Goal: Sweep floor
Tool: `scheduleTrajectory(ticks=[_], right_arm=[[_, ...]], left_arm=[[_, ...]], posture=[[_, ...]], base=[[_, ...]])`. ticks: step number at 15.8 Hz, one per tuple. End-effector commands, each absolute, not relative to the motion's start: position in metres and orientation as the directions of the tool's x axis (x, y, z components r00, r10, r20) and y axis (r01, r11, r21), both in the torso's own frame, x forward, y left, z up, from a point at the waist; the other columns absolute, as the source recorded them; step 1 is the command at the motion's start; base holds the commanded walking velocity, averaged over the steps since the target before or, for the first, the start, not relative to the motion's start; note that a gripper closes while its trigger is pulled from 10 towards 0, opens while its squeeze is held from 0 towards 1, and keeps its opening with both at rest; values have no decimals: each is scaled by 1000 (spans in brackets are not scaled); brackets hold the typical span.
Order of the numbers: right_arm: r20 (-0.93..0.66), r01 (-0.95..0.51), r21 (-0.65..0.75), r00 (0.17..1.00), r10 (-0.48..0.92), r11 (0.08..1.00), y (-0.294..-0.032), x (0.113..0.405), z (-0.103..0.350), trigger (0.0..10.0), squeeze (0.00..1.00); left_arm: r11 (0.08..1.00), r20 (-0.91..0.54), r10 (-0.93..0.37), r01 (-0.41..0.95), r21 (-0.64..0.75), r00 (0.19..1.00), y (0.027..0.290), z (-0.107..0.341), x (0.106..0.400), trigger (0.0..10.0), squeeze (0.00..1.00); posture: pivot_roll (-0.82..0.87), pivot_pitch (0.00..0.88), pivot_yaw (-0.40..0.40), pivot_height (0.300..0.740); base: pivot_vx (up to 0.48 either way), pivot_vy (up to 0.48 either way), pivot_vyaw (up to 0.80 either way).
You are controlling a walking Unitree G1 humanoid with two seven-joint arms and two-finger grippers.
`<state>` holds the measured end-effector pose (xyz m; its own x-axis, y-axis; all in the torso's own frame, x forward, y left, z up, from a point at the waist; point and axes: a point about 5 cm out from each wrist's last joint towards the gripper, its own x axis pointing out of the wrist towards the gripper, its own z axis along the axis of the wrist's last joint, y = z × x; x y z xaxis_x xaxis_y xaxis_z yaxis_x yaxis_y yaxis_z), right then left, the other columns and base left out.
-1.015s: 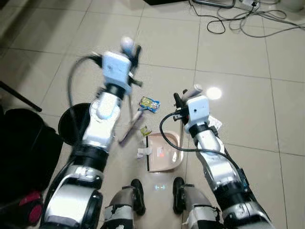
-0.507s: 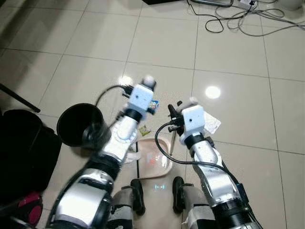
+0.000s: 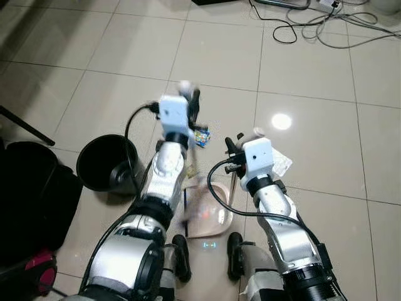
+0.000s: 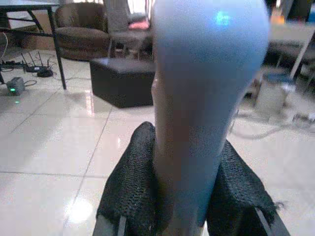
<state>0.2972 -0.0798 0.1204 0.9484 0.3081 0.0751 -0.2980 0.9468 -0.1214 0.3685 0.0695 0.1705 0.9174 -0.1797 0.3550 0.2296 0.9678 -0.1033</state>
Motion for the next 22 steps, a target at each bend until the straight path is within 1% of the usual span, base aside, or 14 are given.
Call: scheduleTrajectory(ticks=[1, 2, 4, 5, 6, 7, 10, 12, 14, 16, 18, 20, 22], right_arm=[[30, -316, -108, 947, 320, 943, -80, 297, 112, 10000, 0], [26, -310, -114, 949, 314, 944, -83, 300, 111, 10000, 0], [22, -306, -118, 950, 310, 945, -87, 303, 112, 10000, 0], [28, -297, -123, 953, 303, 947, -93, 307, 114, 10000, 0], [30, -293, -123, 954, 299, 948, -94, 308, 114, 10000, 0], [33, -282, -121, 957, 287, 952, -99, 311, 115, 10000, 0], [47, -255, -129, 964, 263, 958, -115, 316, 119, 10000, 0], [51, -249, -123, 965, 257, 961, -121, 316, 121, 10000, 0], [50, -250, -118, 965, 257, 961, -131, 313, 124, 10000, 0], [56, -245, -104, 966, 251, 964, -138, 311, 129, 10000, 0], [44, -242, -63, 968, 245, 968, -145, 306, 137, 10000, 0], [42, -259, -61, 964, 261, 964, -156, 299, 153, 10000, 0], [35, -245, -61, 968, 247, 968, -168, 294, 169, 10000, 0]], left_arm=[[940, 350, -202, 281, -193, 915, 59, 173, 367, 10000, 0], [933, 386, -232, 317, -173, 893, 60, 181, 366, 10000, 0], [931, 420, -254, 338, -136, 871, 67, 190, 365, 10000, 0], [933, 472, -291, 357, -54, 832, 81, 208, 363, 10000, 0], [932, 484, -305, 363, -28, 820, 85, 213, 362, 10000, 0], [930, 492, -334, 365, 34, 804, 95, 223, 362, 10000, 0], [936, 526, -340, 337, 106, 779, 130, 258, 354, 10000, 0], [935, 519, -346, 332, 124, 781, 140, 265, 349, 10000, 0], [940, 477, -336, 322, 113, 812, 153, 261, 342, 10000, 0], [945, 406, -326, 299, 130, 854, 162, 245, 335, 10000, 0], [945, 339, -326, 294, 145, 882, 168, 230, 326, 10000, 0], [943, 264, -315, 268, 200, 912, 175, 211, 315, 10000, 0], [946, 214, -286, 239, 221, 934, 182, 201, 307, 10000, 0]], posture=[[-86, 308, 32, 740], [-74, 301, 33, 740], [-56, 280, 35, 740], [-29, 255, 38, 740], [-24, 252, 38, 740], [-6, 237, 41, 740], [4, 166, 52, 740], [6, 141, 54, 740], [7, 88, 56, 740], [-6, 55, 67, 740], [-13, 40, 74, 740], [-13, 31, 74, 740], [-15, 22, 71, 740]], base=[[0, 0, 0], [0, 0, 0], [0, 0, 0], [0, 0, 0], [0, 0, 0], [0, 0, 0], [0, 0, 0], [0, 0, 0], [0, 0, 0], [0, 0, 0], [0, 0, 0], [0, 0, 0], [0, 0, 0]])
